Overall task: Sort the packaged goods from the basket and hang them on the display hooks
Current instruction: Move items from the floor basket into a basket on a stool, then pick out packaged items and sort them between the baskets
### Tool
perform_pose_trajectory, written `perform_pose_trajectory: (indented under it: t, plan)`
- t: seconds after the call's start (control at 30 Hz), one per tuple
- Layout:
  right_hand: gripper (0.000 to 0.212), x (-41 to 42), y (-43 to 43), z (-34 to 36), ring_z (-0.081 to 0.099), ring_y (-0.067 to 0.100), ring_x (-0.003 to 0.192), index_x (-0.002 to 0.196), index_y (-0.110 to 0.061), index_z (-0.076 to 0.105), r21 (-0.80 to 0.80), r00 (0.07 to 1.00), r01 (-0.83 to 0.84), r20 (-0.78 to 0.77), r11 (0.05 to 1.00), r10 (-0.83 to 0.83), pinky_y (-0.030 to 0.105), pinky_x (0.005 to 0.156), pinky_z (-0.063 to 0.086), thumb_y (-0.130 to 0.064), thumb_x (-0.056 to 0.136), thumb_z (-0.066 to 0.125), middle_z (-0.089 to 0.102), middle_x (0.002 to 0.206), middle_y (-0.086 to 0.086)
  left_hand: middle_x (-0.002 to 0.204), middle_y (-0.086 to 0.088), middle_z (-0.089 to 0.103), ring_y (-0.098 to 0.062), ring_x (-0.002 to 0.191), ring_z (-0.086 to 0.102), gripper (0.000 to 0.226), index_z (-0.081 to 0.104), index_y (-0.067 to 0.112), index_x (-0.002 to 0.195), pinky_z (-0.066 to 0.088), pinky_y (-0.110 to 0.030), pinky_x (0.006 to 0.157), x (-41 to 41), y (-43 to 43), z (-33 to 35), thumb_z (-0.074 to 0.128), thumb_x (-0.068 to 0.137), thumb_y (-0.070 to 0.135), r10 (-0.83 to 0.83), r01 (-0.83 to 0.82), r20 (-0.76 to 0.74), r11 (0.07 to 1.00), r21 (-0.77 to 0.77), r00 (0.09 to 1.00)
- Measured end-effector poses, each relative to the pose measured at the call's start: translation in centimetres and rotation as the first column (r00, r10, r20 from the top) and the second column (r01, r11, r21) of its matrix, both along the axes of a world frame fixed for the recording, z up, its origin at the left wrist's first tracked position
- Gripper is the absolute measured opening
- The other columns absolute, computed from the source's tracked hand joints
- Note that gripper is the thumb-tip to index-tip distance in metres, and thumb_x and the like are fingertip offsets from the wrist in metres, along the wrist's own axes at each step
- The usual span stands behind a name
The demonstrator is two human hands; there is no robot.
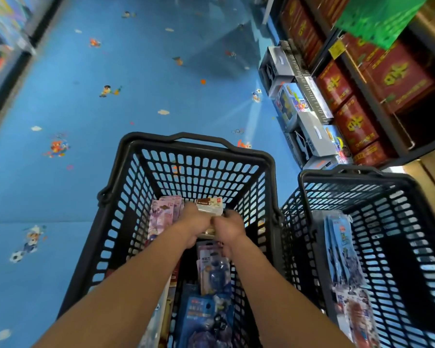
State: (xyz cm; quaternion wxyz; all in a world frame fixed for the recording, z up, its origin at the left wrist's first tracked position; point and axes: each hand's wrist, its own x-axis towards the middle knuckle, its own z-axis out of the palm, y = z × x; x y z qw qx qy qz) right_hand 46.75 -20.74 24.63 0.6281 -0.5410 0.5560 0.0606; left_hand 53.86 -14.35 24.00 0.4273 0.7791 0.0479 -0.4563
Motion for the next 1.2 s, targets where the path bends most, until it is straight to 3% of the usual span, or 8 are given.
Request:
perform_pose_trajectory:
  t: [0.1, 0.3, 0.67, 0.8, 0.87, 0.93, 1.07, 1.2]
  plan:
    - [0.033, -0.9, 0.3, 1.9, 0.068, 0.021, 0.101, 0.121, -0.013, 0.061, -0.068, 0.997, -0.066, 0.023, 0.995, 0.068, 0.038, 0.093, 0.058, -0.001, 0.090, 0.063, 0.072, 0.112, 0.006, 0.107, -0.008, 0.065, -0.021, 0.098, 0.062, 0.047, 0.051, 0.005, 0.129, 0.055, -0.033, 0.078, -0.3, 0.8, 1.8, 0.069, 0.086, -0.002, -0.014, 0.014, 0.058, 1.000, 0.000, 0.998]
    - [0.052, -3.6, 1.1, 7.4, 0.060, 0.016, 0.108, 0.143, -0.004, 0.046, -0.155, 0.967, -0.190, 0.140, 0.970, 0.212, 0.029, 0.092, 0.050, -0.008, 0.096, 0.066, 0.060, 0.134, 0.004, 0.161, -0.007, 0.040, -0.026, 0.145, 0.041, 0.075, 0.031, 0.017, 0.159, 0.035, -0.042, 0.120, -1.8, 3.4, 7.2, 0.064, 0.094, 0.001, -0.108, 0.131, 0.246, 0.988, -0.079, 0.963]
    - [0.070, -15.8, 1.8, 17.0, 0.058, 0.020, 0.123, 0.148, -0.015, 0.042, -0.437, 0.865, -0.307, 0.243, 0.846, 0.440, 0.043, 0.107, 0.049, -0.033, 0.090, 0.077, 0.054, 0.145, 0.004, 0.148, -0.004, 0.053, -0.024, 0.132, 0.054, 0.071, 0.044, 0.014, 0.151, 0.048, -0.049, 0.111, -13.0, 8.2, 17.9, 0.078, 0.089, 0.009, 0.006, 0.070, 0.432, 0.985, -0.160, 0.902]
    - [0.049, -24.4, 1.4, 20.8, 0.062, 0.012, 0.097, 0.131, -0.012, 0.048, -0.397, 0.807, -0.327, 0.355, 0.858, 0.472, 0.023, 0.079, 0.056, -0.019, 0.092, 0.077, 0.060, 0.116, -0.005, 0.115, -0.003, 0.066, -0.014, 0.101, 0.067, 0.055, 0.056, 0.006, 0.135, 0.058, -0.033, 0.091, -20.8, 9.7, 21.0, 0.081, 0.086, 0.010, 0.000, 0.080, 0.503, 0.987, -0.138, 0.864]
    - [0.047, -28.8, 1.1, 22.0, 0.064, 0.017, 0.096, 0.120, -0.018, 0.047, -0.373, 0.779, -0.360, 0.384, 0.855, 0.496, 0.031, 0.083, 0.059, -0.020, 0.088, 0.081, 0.060, 0.115, 0.001, 0.090, -0.001, 0.060, 0.001, 0.074, 0.063, 0.041, 0.058, -0.006, 0.125, 0.050, -0.016, 0.069, -24.8, 10.1, 22.5, 0.076, 0.088, 0.001, -0.044, 0.134, 0.511, 0.981, -0.139, 0.858]
    - [0.051, -33.0, 0.8, 22.7, 0.065, 0.017, 0.102, 0.121, -0.025, 0.049, -0.440, 0.753, -0.430, 0.307, 0.788, 0.582, 0.038, 0.090, 0.057, -0.030, 0.084, 0.084, 0.059, 0.114, -0.006, 0.081, -0.007, 0.055, -0.006, 0.076, 0.060, 0.035, 0.061, 0.000, 0.115, 0.046, -0.020, 0.068, -28.8, 10.5, 24.0, 0.078, 0.086, 0.004, -0.090, 0.160, 0.479, 0.981, -0.108, 0.873]
    - [0.050, -40.2, -0.1, 23.9, 0.063, 0.015, 0.105, 0.132, -0.019, 0.055, -0.515, 0.718, -0.510, 0.186, 0.689, 0.671, 0.027, 0.091, 0.051, -0.025, 0.088, 0.078, 0.062, 0.115, -0.005, 0.092, -0.003, 0.063, -0.014, 0.084, 0.062, 0.042, 0.064, 0.015, 0.111, 0.046, -0.020, 0.072, -35.1, 11.0, 25.2, 0.085, 0.076, 0.020, -0.125, 0.189, 0.495, 0.978, -0.082, 0.860]
    - [0.025, -45.2, -0.3, 23.2, 0.066, 0.014, 0.084, 0.111, -0.015, 0.066, -0.477, 0.676, -0.593, 0.142, 0.648, 0.723, 0.028, 0.079, 0.054, -0.019, 0.089, 0.078, 0.069, 0.096, 0.000, 0.101, -0.006, 0.070, -0.012, 0.079, 0.065, 0.035, 0.062, 0.009, 0.125, 0.049, -0.015, 0.062, -39.3, 11.3, 25.2, 0.075, 0.093, 0.011, -0.251, 0.276, 0.345, 0.961, -0.027, 0.904]
